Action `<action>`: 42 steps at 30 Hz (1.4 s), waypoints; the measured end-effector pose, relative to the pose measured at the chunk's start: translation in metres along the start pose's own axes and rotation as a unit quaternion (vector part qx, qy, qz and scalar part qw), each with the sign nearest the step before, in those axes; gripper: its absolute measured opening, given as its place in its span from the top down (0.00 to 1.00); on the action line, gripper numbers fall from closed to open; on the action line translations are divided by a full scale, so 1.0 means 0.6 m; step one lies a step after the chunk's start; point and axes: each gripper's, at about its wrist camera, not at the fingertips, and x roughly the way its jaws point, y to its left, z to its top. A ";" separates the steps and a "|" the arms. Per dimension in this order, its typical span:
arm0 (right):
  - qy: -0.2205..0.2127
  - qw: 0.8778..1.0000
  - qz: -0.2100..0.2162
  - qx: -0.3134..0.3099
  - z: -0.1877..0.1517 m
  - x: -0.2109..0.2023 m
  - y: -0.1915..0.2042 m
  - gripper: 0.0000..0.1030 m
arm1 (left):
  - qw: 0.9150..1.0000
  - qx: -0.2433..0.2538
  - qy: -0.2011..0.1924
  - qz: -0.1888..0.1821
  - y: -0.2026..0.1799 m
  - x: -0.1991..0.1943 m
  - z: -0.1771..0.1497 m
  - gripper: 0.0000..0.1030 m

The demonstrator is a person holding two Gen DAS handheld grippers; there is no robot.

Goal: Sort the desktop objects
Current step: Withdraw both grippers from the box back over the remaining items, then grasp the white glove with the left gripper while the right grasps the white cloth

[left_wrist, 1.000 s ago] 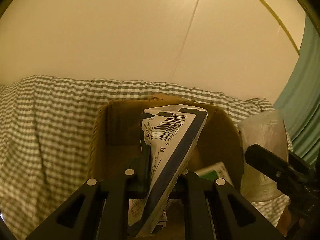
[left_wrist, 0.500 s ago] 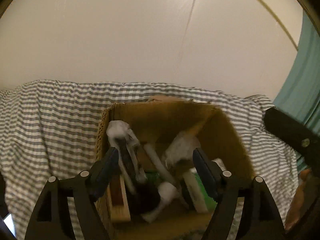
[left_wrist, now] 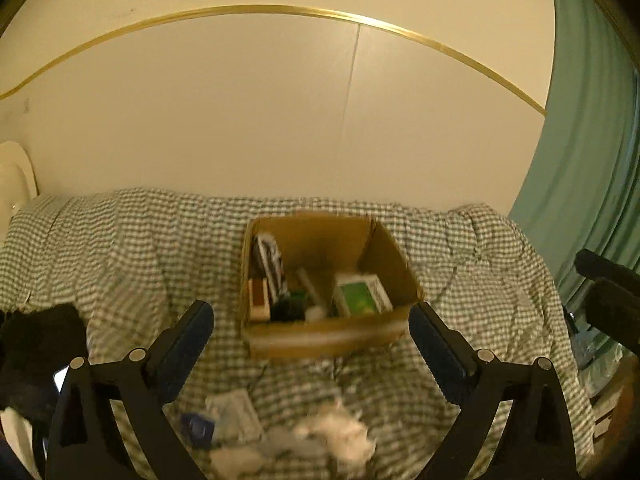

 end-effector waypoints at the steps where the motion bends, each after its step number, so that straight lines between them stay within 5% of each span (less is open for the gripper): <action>1: -0.001 1.000 0.003 -0.002 -0.011 -0.011 0.009 0.10 | 1.000 0.001 0.001 0.005 0.003 -0.006 -0.014 0.02; 6: -0.005 1.000 0.008 -0.016 -0.061 -0.036 0.041 0.10 | 0.999 0.007 0.028 0.021 0.028 0.019 -0.087 0.02; 15: 0.048 0.999 0.002 0.019 -0.174 0.081 0.021 0.10 | 0.996 0.019 0.078 0.045 0.044 0.070 -0.211 0.02; 23: 0.109 0.992 -0.002 0.055 -0.245 0.165 -0.027 0.10 | 0.993 -0.008 0.116 0.025 0.053 0.124 -0.225 0.02; 42: 0.098 0.993 -0.028 0.063 -0.246 0.146 -0.045 0.10 | 0.990 -0.004 0.140 0.028 0.052 0.110 -0.257 0.02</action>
